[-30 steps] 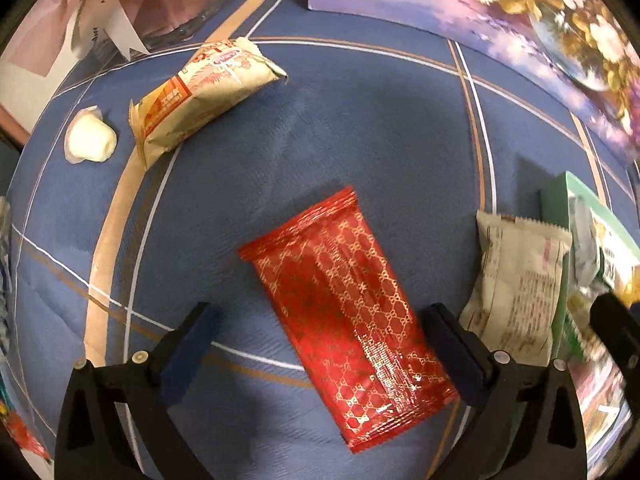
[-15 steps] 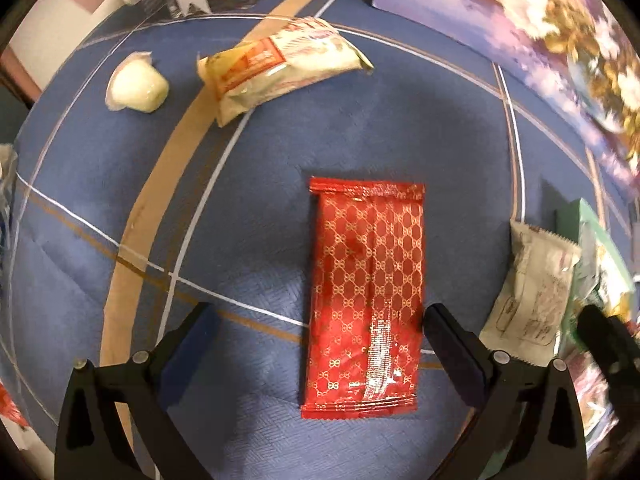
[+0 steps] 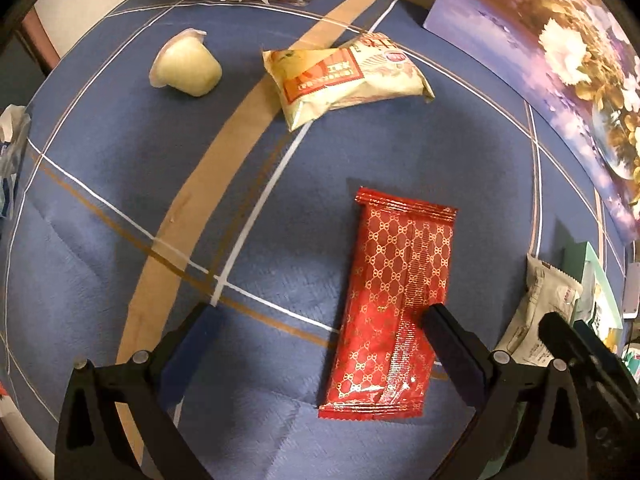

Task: Organize snacks
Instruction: 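Lower left tool around the red patterned packet while right tool lowers around the white bag, then close left tool on the red packet while right tool closes on the white bag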

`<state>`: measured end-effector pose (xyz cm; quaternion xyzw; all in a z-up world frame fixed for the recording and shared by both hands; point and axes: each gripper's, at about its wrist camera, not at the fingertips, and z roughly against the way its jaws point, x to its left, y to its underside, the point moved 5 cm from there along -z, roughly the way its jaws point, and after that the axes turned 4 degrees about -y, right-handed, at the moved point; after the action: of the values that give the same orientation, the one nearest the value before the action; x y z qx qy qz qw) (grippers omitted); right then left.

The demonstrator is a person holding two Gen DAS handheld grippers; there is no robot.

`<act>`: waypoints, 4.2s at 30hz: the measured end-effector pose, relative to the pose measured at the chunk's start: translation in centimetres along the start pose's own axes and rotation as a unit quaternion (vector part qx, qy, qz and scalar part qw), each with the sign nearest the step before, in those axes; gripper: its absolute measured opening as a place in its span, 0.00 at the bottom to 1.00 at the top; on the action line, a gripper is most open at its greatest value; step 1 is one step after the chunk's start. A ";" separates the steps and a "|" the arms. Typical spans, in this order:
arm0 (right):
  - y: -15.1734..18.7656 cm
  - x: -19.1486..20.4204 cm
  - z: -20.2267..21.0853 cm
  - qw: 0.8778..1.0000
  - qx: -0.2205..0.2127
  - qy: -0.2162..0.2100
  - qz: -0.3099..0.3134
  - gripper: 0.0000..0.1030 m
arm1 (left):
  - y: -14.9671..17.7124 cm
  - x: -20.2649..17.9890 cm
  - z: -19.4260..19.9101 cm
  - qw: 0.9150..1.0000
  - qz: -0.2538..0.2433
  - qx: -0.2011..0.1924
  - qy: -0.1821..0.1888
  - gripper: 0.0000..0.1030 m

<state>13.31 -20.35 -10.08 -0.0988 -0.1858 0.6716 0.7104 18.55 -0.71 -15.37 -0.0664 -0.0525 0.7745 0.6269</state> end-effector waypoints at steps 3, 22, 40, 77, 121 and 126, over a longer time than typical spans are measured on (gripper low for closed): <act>-0.2 0.1 -0.7 1.000 0.007 0.009 0.005 0.67 | -0.4 1.1 -0.2 1.000 0.003 -0.001 0.001 1.00; -0.4 1.1 0.5 1.000 0.002 0.000 0.019 0.66 | -0.4 4.0 0.9 0.999 0.039 0.002 -0.009 1.00; -0.5 2.1 -2.5 0.999 0.038 0.007 0.015 0.66 | -0.6 3.9 0.5 0.999 0.038 0.003 -0.008 1.00; 0.2 3.7 -3.8 0.999 0.025 0.018 0.028 0.60 | -1.5 1.9 2.7 0.999 -0.004 -0.032 -0.004 1.00; 4.4 2.0 2.0 1.000 -0.025 -0.006 -0.006 0.53 | 2.7 -1.0 8.2 0.998 0.032 -0.042 0.029 0.51; 4.2 -0.2 5.8 0.998 -0.055 -0.017 -0.041 0.53 | 3.3 -3.8 10.7 0.997 0.019 -0.065 0.044 0.49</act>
<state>7.09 -20.89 -6.45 -0.1186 -0.2379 0.6323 0.7277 14.35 -5.08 -5.25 -0.1423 -0.0738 0.7775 0.6081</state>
